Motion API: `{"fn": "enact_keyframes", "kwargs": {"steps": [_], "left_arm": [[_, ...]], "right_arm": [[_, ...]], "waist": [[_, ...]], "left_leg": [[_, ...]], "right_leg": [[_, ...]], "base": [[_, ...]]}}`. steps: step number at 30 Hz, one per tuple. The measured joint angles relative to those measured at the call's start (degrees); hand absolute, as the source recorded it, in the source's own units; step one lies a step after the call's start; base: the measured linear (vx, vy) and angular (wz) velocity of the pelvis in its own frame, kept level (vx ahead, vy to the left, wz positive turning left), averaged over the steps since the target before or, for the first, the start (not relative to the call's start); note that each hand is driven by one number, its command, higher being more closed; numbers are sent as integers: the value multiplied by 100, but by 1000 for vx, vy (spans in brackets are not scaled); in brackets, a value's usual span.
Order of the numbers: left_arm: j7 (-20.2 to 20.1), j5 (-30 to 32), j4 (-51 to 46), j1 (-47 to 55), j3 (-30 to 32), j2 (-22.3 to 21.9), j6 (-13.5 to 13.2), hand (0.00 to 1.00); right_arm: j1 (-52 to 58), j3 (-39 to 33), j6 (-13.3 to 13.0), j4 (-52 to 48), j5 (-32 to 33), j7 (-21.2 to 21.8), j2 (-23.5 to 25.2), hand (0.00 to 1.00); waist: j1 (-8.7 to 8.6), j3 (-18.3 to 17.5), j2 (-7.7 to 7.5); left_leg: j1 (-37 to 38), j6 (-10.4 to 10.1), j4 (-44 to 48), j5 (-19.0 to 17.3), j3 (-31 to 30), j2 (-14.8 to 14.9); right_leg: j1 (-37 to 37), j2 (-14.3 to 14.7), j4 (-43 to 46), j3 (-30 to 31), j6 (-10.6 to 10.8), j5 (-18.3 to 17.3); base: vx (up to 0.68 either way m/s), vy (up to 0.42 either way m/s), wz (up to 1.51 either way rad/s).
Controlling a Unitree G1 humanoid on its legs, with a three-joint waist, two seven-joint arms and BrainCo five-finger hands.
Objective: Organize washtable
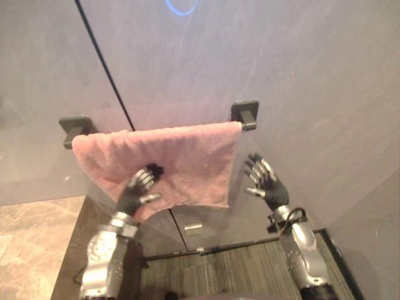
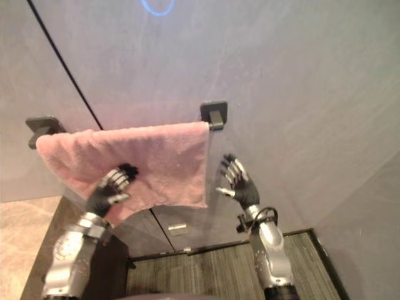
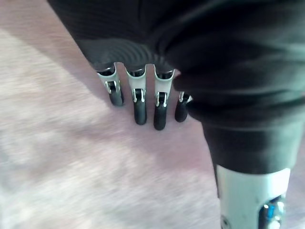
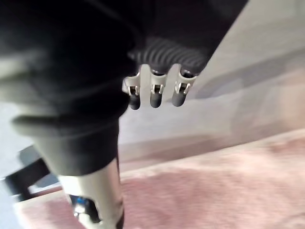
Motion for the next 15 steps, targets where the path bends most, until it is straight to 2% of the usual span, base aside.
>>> {"fn": "enact_keyframes", "kwargs": {"steps": [3, 5, 9, 13, 15], "left_arm": [[283, 904, 1058, 117, -273, -406, 87, 0], [431, 1205, 1584, 135, -271, -558, 123, 0], [847, 1864, 2763, 191, -223, -690, 225, 0], [1329, 2136, 3950, 193, 459, -823, 255, 0], [1814, 2257, 4722, 144, 1105, -855, 329, 0]], "right_arm": [[343, -24, 78, 827, -413, -2, 14, 0], [467, -53, 150, 1262, -659, -9, 12, 0], [644, -309, 283, 2650, -1694, -187, 78, 0], [648, -878, 324, 4083, -2535, -526, 141, 0], [449, -1493, 362, 4920, -3148, -908, 91, 0]], "waist": [[-36, 14, -12], [-50, 21, -19], [-121, 67, -65], [-128, 119, -108], [-125, 131, -126]], "left_leg": [[-1, -1, 0, -3, -3, 0], [0, -1, 0, -4, -3, 2], [91, -14, -2, -22, 0, 5], [238, -46, -3, -84, 50, -2], [290, -40, -4, -111, 59, -1]], "right_leg": [[14, 6, -21, -8, 26, 17], [21, 10, -30, -8, 26, 17], [132, 20, -70, -13, 27, 16], [304, 20, -148, -9, -2, -4], [360, 23, -168, -6, -4, -5]], "base": [[0, 0, 0], [0, 0, 0], [0, 0, 1], [0, 4, -2], [0, 0, 0]]}}
